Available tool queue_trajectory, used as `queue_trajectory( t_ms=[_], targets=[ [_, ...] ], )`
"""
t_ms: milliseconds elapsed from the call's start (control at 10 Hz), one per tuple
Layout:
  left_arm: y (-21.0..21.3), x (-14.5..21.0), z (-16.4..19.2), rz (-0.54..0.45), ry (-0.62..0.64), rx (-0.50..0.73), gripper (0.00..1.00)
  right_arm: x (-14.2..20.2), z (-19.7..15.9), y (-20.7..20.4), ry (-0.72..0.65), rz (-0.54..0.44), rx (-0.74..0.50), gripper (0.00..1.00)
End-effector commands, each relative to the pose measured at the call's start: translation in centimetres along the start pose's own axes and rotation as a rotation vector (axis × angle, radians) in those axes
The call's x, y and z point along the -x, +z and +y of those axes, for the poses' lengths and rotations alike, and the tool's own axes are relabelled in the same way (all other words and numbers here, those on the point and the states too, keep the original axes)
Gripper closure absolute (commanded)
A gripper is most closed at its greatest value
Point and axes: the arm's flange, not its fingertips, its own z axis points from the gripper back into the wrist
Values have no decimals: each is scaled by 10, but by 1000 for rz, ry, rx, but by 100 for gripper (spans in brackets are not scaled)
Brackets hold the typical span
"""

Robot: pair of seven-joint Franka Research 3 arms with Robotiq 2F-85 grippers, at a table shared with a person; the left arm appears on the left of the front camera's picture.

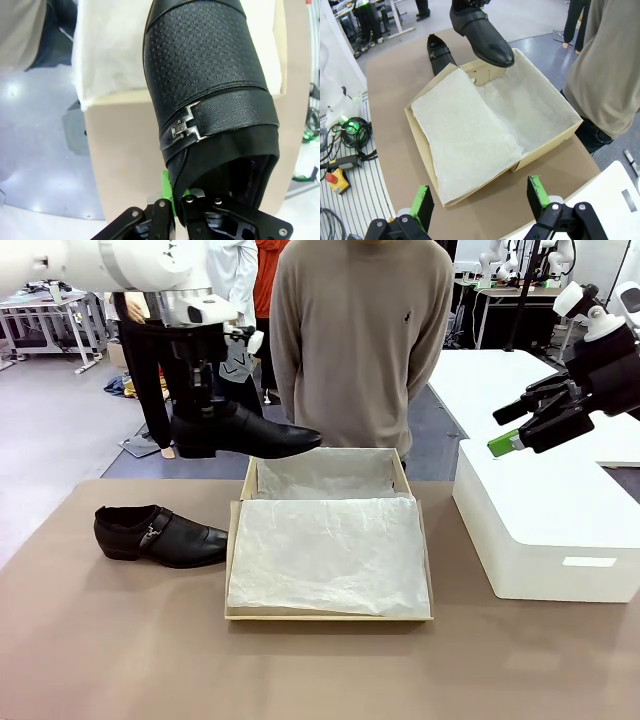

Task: Pack the shoes into the box.
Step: Place one shoe of the Shoes into the Shoes Box.

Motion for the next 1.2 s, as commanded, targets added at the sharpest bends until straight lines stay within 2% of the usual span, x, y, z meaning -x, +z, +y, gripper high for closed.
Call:
queue_trajectory(
  t_ms=[0, 300, 500, 1100],
  targets=[
    [8, -25, 10, -59, 14, 10, 100, -1, -4, 0, 24, -31, -16, 0],
    [-10, -66, 14, -63, -13, 15, 100, -1, -4, 0, 24, -31, -16, 0],
    [-23, -89, 16, -39, -42, -29, 100, -1, -4, 0, 24, -31, -16, 0],
    [-69, -114, 32, -35, -118, -52, 100, -1, -4, 0, 24, -31, -16, 0]
  ],
)
